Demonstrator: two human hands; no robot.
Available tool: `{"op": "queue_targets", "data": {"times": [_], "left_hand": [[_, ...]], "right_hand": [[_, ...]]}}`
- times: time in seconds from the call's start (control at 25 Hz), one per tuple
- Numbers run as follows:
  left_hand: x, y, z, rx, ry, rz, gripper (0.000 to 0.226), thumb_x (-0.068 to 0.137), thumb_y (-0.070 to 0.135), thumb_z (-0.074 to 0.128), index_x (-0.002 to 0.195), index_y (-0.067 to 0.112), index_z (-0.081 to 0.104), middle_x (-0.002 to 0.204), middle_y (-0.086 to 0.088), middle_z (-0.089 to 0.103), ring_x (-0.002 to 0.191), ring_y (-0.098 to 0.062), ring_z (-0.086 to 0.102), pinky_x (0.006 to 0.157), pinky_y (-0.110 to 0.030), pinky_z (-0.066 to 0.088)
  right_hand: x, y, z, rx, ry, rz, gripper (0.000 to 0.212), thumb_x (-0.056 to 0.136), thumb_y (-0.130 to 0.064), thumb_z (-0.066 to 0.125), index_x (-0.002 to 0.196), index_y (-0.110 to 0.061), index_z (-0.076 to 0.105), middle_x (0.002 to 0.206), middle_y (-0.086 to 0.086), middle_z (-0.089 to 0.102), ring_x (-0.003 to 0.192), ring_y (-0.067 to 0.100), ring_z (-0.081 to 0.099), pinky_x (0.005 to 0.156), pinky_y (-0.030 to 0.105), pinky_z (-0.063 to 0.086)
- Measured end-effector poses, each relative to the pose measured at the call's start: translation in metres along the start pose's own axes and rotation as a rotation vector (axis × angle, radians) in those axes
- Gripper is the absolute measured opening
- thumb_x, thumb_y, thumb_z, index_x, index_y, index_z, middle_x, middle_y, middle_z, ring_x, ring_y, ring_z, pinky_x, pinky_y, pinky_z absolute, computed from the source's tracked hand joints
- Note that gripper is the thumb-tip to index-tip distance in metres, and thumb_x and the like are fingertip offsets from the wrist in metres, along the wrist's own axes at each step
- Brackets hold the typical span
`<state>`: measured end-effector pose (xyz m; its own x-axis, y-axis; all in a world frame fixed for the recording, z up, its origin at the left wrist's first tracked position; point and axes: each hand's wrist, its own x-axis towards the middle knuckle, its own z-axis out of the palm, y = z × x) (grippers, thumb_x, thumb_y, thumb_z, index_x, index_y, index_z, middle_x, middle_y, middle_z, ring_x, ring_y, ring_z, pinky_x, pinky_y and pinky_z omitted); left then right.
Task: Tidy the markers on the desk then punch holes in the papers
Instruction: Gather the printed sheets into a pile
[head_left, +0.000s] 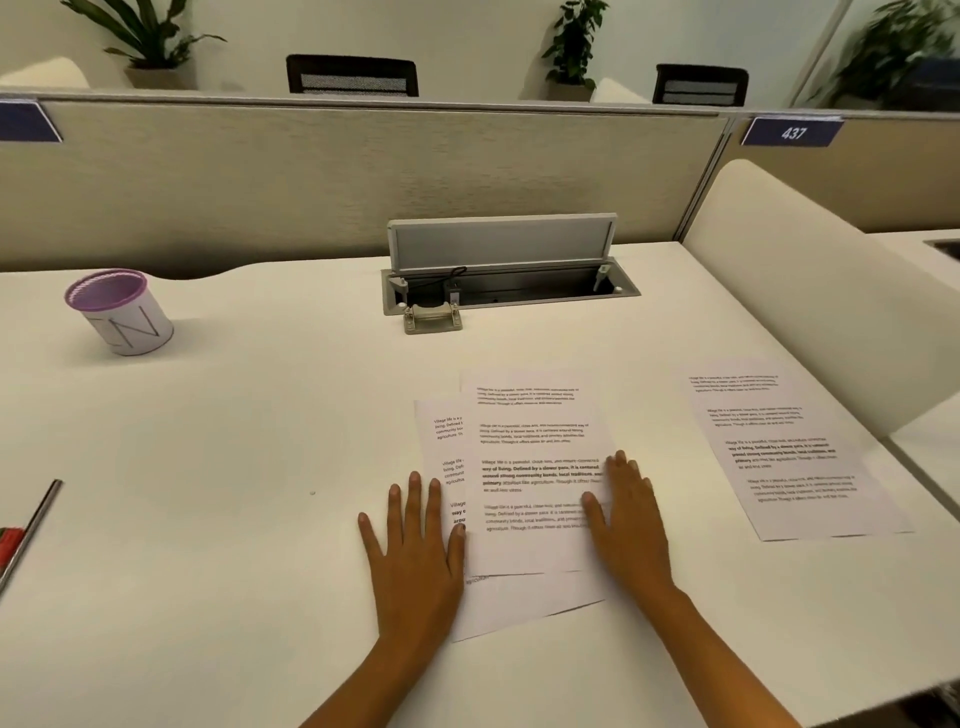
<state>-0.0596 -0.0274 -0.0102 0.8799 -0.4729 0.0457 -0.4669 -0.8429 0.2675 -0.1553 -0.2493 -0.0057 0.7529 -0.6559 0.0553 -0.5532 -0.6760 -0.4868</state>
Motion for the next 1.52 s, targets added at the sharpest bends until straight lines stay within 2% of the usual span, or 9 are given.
{"op": "queue_targets", "data": {"times": [0.28,0.48,0.68,0.8,1.04,1.16,1.32,1.44,1.52], "left_hand": [[-0.001,-0.001,0.003,-0.026,-0.003,-0.001,0.068,0.094,0.051,0.004,0.149,0.018,0.025,0.158,-0.003,0.021,0.146,-0.024,0.016,0.116,-0.057,0.006],[-0.001,-0.002,0.004,-0.03,0.008,0.005,0.072,0.093,0.053,-0.003,0.15,0.018,0.022,0.158,-0.001,0.021,0.146,-0.023,0.017,0.117,-0.056,0.007],[-0.002,0.001,0.002,-0.043,0.045,-0.006,0.081,0.088,0.058,-0.012,0.151,0.017,0.018,0.159,0.001,0.016,0.147,-0.019,0.011,0.118,-0.052,0.002],[-0.002,0.004,0.0,-0.037,0.043,-0.014,0.08,0.088,0.058,-0.009,0.151,0.017,0.019,0.158,0.002,0.016,0.147,-0.018,0.011,0.118,-0.052,0.004],[-0.002,0.006,0.0,-0.037,0.051,-0.051,0.071,0.09,0.055,0.002,0.151,0.022,0.02,0.158,0.005,0.017,0.147,-0.015,0.012,0.119,-0.048,0.003],[-0.001,0.007,0.002,-0.047,0.054,-0.063,0.067,0.091,0.052,0.008,0.15,0.023,0.022,0.158,0.007,0.019,0.146,-0.014,0.014,0.119,-0.048,0.004],[-0.002,0.004,0.005,-0.04,0.057,-0.07,0.065,0.092,0.051,0.01,0.151,0.025,0.02,0.158,0.01,0.016,0.146,-0.011,0.012,0.119,-0.047,0.004],[-0.002,0.003,0.006,-0.035,0.063,-0.07,0.064,0.093,0.052,0.01,0.151,0.025,0.018,0.157,0.012,0.014,0.146,-0.009,0.01,0.119,-0.046,0.003],[-0.002,0.004,0.006,-0.026,0.065,-0.074,0.064,0.093,0.052,0.008,0.151,0.026,0.017,0.157,0.013,0.014,0.146,-0.008,0.009,0.119,-0.045,0.003]], "right_hand": [[-0.036,-0.016,0.01,0.035,-0.054,-0.15,0.06,0.098,-0.032,0.045,0.149,-0.018,0.018,0.156,-0.009,0.01,0.146,0.009,0.005,0.12,0.027,0.003],[-0.016,0.007,-0.02,0.381,0.125,0.038,0.048,0.097,-0.019,0.049,0.144,-0.017,0.036,0.152,-0.001,0.034,0.143,0.014,0.023,0.118,0.033,0.018],[0.04,0.09,-0.077,0.138,0.311,0.314,0.046,0.098,-0.014,0.043,0.142,-0.001,0.034,0.152,0.018,0.031,0.144,0.031,0.019,0.12,0.041,0.011],[0.055,0.128,-0.093,-0.021,0.271,0.496,0.05,0.1,-0.016,0.038,0.143,0.007,0.026,0.152,0.026,0.025,0.143,0.038,0.018,0.119,0.044,0.008],[0.022,0.091,-0.057,-0.113,0.264,0.032,0.032,0.09,0.004,0.054,0.12,0.013,0.056,0.12,0.032,0.06,0.11,0.047,0.058,0.099,0.052,0.043],[0.003,0.06,-0.039,0.01,0.077,-0.196,0.035,0.094,-0.004,0.05,0.129,0.001,0.054,0.136,0.017,0.054,0.127,0.03,0.05,0.112,0.043,0.032],[0.014,0.063,-0.041,0.25,0.049,-0.139,0.035,0.097,-0.011,0.048,0.131,-0.008,0.053,0.138,0.007,0.052,0.131,0.024,0.043,0.114,0.043,0.029],[0.045,0.085,-0.053,0.134,0.141,0.115,0.045,0.097,-0.015,0.045,0.14,-0.003,0.039,0.15,0.014,0.036,0.14,0.029,0.028,0.118,0.042,0.02],[0.059,0.092,-0.052,0.038,0.072,0.099,0.052,0.098,-0.021,0.043,0.145,-0.002,0.029,0.155,0.014,0.025,0.145,0.027,0.017,0.12,0.039,0.012]]}}
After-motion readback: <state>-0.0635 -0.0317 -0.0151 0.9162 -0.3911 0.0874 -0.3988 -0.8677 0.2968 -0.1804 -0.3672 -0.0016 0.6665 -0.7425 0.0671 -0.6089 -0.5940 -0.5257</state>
